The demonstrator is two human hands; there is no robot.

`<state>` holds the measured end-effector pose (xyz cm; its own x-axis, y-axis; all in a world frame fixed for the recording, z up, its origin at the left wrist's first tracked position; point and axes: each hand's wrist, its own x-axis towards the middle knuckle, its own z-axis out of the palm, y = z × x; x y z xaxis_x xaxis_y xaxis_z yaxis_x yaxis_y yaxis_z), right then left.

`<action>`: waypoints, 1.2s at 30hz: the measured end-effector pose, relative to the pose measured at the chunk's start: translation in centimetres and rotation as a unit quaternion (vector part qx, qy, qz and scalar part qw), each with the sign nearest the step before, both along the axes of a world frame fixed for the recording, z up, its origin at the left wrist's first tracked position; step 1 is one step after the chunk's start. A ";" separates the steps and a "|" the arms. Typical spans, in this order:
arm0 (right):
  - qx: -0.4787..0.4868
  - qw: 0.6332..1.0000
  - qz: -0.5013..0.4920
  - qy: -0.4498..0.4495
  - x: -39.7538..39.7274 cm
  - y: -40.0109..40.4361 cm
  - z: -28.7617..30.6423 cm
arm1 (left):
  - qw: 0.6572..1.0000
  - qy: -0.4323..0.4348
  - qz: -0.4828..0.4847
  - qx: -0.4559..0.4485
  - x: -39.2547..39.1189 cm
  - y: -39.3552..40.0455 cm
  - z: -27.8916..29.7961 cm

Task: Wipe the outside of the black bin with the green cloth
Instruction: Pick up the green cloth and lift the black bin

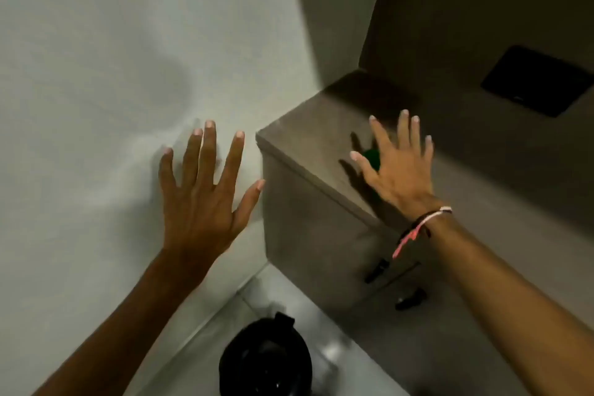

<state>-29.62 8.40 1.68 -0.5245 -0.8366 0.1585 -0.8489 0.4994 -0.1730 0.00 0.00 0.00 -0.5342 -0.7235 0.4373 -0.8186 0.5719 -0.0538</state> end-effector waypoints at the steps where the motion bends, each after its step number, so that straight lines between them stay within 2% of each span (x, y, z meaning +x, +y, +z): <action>1: 0.037 0.998 -0.028 -0.032 -1.1 -0.2 -0.8 | 1.000 0.000 -0.003 0.015 -0.5 0.2 -1.0; 4: 0.075 0.994 -0.047 -0.064 -3.1 -0.3 -2.3 | 0.998 -0.024 0.005 0.053 -2.0 1.1 -4.6; 9: 0.002 1.000 0.003 -0.023 -0.3 1.5 -2.9 | 0.996 -0.019 0.001 0.092 -4.2 2.8 -8.0; 11: -0.057 0.996 0.070 -0.019 2.1 3.6 -3.5 | 0.993 -0.012 0.006 0.115 -4.4 4.0 -10.1; 13: -0.156 0.973 0.166 -0.030 6.0 6.0 -5.5 | 0.991 -0.014 0.019 0.134 -4.0 5.1 -13.9; 16: -0.244 0.939 0.235 -0.069 11.9 8.8 -10.2 | 0.968 -0.082 0.045 0.232 -2.5 7.2 -20.8; 18: -0.221 0.939 0.229 -0.127 14.4 10.1 -15.7 | 0.942 -0.106 0.057 0.314 -1.6 8.8 -26.6; 20: -0.160 0.951 0.190 -0.183 15.5 11.6 -23.0 | 0.923 -0.129 0.043 0.359 -0.8 10.6 -33.4; 25: 0.018 0.962 0.116 -0.248 14.6 17.0 -39.4 | 0.901 -0.141 -0.006 0.410 -1.8 12.0 -47.6; 28: 0.098 0.955 0.088 -0.267 14.1 19.9 -46.9 | 0.878 -0.188 -0.022 0.440 -4.3 10.9 -55.8; 32: 0.135 0.949 0.085 -0.271 13.9 22.1 -51.5 | 0.866 -0.216 -0.026 0.450 -6.5 9.8 -61.6; 36: 0.132 0.943 0.053 -0.299 14.1 22.2 -52.8 | 0.888 -0.101 -0.015 0.448 -2.6 11.2 -61.2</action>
<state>-15.51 30.60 -51.12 -0.3643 -0.8583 -0.3613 -0.6866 0.5097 -0.5185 -2.64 11.24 -61.17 -0.5606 -0.7176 -0.4133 -0.8280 0.4799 0.2898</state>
